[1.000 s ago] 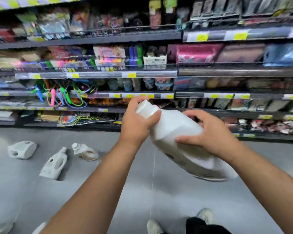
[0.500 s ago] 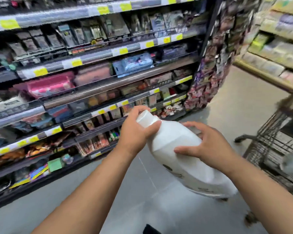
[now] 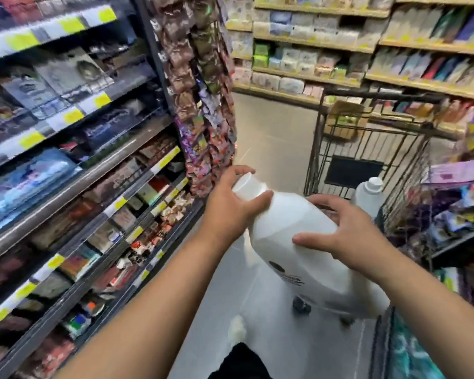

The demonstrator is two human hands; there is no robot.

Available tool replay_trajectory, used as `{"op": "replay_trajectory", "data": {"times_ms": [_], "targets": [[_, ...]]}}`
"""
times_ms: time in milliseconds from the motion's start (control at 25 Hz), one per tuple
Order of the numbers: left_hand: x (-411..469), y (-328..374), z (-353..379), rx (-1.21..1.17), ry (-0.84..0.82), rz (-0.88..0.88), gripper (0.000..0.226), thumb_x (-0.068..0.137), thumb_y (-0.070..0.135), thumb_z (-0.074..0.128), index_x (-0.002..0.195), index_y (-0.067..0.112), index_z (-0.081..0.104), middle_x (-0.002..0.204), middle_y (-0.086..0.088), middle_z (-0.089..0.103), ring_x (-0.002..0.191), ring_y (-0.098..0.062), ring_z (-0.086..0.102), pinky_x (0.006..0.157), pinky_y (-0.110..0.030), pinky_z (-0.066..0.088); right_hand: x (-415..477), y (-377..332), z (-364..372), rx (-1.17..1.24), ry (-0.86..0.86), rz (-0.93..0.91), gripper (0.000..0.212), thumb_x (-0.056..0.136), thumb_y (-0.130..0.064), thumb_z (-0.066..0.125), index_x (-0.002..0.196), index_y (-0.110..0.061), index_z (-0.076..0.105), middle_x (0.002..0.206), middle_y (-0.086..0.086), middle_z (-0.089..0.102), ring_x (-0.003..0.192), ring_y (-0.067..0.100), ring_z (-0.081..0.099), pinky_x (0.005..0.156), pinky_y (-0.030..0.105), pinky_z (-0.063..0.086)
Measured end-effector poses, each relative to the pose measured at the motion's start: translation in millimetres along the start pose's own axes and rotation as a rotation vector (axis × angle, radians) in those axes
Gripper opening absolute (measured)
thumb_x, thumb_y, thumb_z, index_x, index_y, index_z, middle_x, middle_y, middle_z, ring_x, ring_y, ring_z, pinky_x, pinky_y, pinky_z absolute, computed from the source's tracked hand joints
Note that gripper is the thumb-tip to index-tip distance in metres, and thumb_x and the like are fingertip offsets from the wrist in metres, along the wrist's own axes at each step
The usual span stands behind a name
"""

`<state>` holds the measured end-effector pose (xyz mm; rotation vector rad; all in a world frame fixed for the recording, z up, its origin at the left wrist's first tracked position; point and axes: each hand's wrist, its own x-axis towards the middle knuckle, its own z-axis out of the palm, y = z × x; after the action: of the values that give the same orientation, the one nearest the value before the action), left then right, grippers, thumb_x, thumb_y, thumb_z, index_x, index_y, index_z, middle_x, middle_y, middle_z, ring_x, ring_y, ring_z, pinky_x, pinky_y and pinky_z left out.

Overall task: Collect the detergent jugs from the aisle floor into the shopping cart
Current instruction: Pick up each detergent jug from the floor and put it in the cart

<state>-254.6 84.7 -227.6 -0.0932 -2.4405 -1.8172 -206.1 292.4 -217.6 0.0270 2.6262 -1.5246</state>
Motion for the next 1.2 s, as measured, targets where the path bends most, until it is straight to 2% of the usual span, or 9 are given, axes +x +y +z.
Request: {"op": "replay_trajectory", "data": {"times_ms": [120, 240, 400, 480, 640, 760, 920, 1000, 1200], "targets": [[79.3, 2.0, 53.5, 0.031, -0.167, 0.066, 0.045, 0.069, 0.031, 0.081, 0.106, 0.031, 0.056, 0.095, 0.016, 0.061, 0.080, 0.000, 0.058, 0.071, -0.014, 0.047, 41.4, 24.6, -32.6, 0.077, 0.156, 0.091, 0.068, 0.055, -0.034, 0.091, 0.115, -0.036, 0.058, 0.105, -0.020, 0.060, 0.092, -0.002, 0.058, 0.064, 0.014, 0.045], [146.9, 17.8, 109.1, 0.079, -0.365, 0.132, 0.046, 0.071, 0.035, 0.081, 0.109, 0.034, 0.055, 0.097, 0.020, 0.058, 0.088, 0.000, 0.057, 0.072, -0.011, 0.046, 76.2, 51.5, -63.7, 0.156, 0.325, 0.176, 0.067, 0.054, -0.030, 0.092, 0.109, -0.043, 0.057, 0.098, -0.015, 0.063, 0.084, 0.004, 0.061, 0.058, 0.019, 0.044], [204.6, 24.5, 182.4, 0.112, -0.560, 0.160, 0.043, 0.070, 0.037, 0.081, 0.100, 0.045, 0.052, 0.097, 0.013, 0.062, 0.087, -0.009, 0.062, 0.074, -0.031, 0.057, 103.6, 88.9, -91.1, 0.283, 0.518, 0.273, 0.066, 0.058, -0.012, 0.090, 0.112, -0.033, 0.059, 0.079, 0.001, 0.068, 0.056, 0.000, 0.060, 0.045, 0.012, 0.041], [229.5, 18.3, 219.6, 0.121, -0.628, 0.181, 0.043, 0.069, 0.036, 0.082, 0.101, 0.043, 0.053, 0.098, 0.011, 0.064, 0.086, -0.012, 0.064, 0.072, -0.032, 0.056, 121.8, 115.2, -101.9, 0.307, 0.577, 0.310, 0.066, 0.058, -0.016, 0.091, 0.113, -0.035, 0.058, 0.079, 0.001, 0.068, 0.063, 0.007, 0.063, 0.048, 0.014, 0.044], [264.4, 6.5, 275.1, 0.169, -0.730, 0.200, 0.044, 0.071, 0.033, 0.082, 0.101, 0.044, 0.052, 0.098, 0.012, 0.061, 0.084, -0.011, 0.061, 0.065, -0.021, 0.050, 154.8, 163.3, -108.9, 0.411, 0.664, 0.372, 0.065, 0.055, -0.021, 0.092, 0.105, -0.043, 0.056, 0.091, -0.003, 0.070, 0.082, 0.016, 0.067, 0.067, 0.035, 0.058], [291.0, -11.8, 306.4, 0.235, -0.813, 0.223, 0.044, 0.071, 0.035, 0.082, 0.097, 0.049, 0.049, 0.096, 0.013, 0.062, 0.082, -0.012, 0.062, 0.067, -0.029, 0.053, 180.0, 187.9, -100.6, 0.489, 0.703, 0.413, 0.067, 0.056, -0.015, 0.091, 0.103, -0.046, 0.054, 0.093, -0.006, 0.068, 0.083, 0.013, 0.066, 0.065, 0.030, 0.057], [332.9, -42.4, 348.1, 0.327, -0.955, 0.262, 0.047, 0.071, 0.036, 0.082, 0.099, 0.050, 0.047, 0.097, 0.018, 0.061, 0.084, -0.008, 0.061, 0.070, -0.028, 0.052, 218.8, 224.1, -86.8, 0.579, 0.806, 0.511, 0.072, 0.055, -0.015, 0.091, 0.109, -0.043, 0.053, 0.104, -0.007, 0.066, 0.092, 0.015, 0.065, 0.061, 0.016, 0.051], [353.2, -60.2, 364.6, 0.387, -1.028, 0.296, 0.048, 0.070, 0.035, 0.083, 0.103, 0.044, 0.049, 0.096, 0.020, 0.060, 0.082, -0.005, 0.058, 0.071, -0.026, 0.049, 235.8, 233.7, -76.4, 0.595, 0.825, 0.565, 0.075, 0.055, -0.021, 0.091, 0.113, -0.044, 0.051, 0.106, -0.007, 0.065, 0.093, 0.011, 0.064, 0.063, 0.017, 0.054], [401.6, -118.4, 413.8, 0.463, -1.269, 0.351, 0.050, 0.070, 0.035, 0.084, 0.108, 0.038, 0.052, 0.094, 0.028, 0.057, 0.080, -0.002, 0.056, 0.070, -0.021, 0.048, 292.7, 283.6, -35.3, 0.669, 0.986, 0.697, 0.081, 0.049, -0.032, 0.093, 0.115, -0.055, 0.052, 0.119, -0.010, 0.062, 0.108, 0.011, 0.062, 0.087, 0.030, 0.055]]}}
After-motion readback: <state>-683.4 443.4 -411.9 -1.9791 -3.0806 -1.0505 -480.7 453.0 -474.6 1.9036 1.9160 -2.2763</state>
